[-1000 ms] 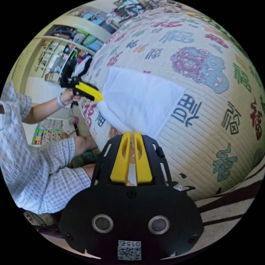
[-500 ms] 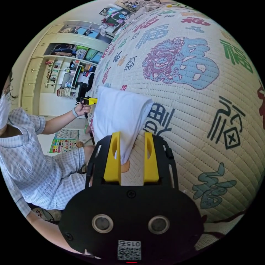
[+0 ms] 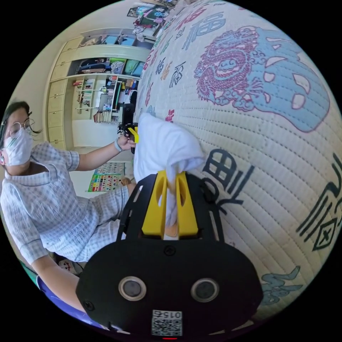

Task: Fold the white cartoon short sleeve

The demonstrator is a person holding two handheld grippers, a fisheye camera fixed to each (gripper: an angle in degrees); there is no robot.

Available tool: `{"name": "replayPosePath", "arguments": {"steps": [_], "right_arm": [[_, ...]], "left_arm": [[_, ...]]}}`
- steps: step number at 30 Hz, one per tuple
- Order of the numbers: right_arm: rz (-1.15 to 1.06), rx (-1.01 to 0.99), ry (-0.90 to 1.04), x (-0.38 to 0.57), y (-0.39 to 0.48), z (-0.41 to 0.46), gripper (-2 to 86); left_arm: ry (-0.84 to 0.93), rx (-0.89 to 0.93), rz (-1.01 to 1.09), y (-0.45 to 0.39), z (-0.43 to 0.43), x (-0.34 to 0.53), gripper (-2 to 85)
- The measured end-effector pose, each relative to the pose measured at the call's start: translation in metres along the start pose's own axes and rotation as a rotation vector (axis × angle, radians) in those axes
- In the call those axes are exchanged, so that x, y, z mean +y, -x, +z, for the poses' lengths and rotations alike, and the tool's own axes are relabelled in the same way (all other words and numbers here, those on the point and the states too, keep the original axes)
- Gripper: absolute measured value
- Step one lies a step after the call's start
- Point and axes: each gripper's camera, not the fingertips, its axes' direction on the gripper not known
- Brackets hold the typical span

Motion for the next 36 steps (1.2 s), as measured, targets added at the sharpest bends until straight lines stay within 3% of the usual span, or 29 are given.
{"name": "replayPosePath", "arguments": {"steps": [6, 12, 22, 26, 32, 36], "right_arm": [[0.029, 0.055, -0.014, -0.034, -0.002, 0.026, 1.5], [-0.077, 0.003, -0.022, -0.117, 0.032, 0.093, 0.9], [-0.291, -0.203, 0.004, -0.366, 0.113, 0.329, 0.8], [-0.362, -0.174, 0.028, -0.466, 0.16, 0.438, 0.9], [-0.311, -0.07, 0.062, -0.576, 0.179, 0.571, 1.8], [-0.206, 0.088, 0.089, -0.607, 0.164, 0.633, 3.5]], "left_arm": [[-0.076, 0.027, -0.038, -0.02, -0.079, 0.034, 3.2], [-0.198, 0.008, -0.062, -0.065, -0.233, 0.098, 2.5], [-0.41, -0.257, -0.165, -0.145, -0.62, 0.258, 2.3], [-0.491, -0.328, -0.243, -0.154, -0.765, 0.32, 2.2], [-0.54, -0.43, -0.362, -0.124, -0.896, 0.369, 3.2], [-0.578, -0.53, -0.495, -0.1, -0.92, 0.393, 3.8]]}}
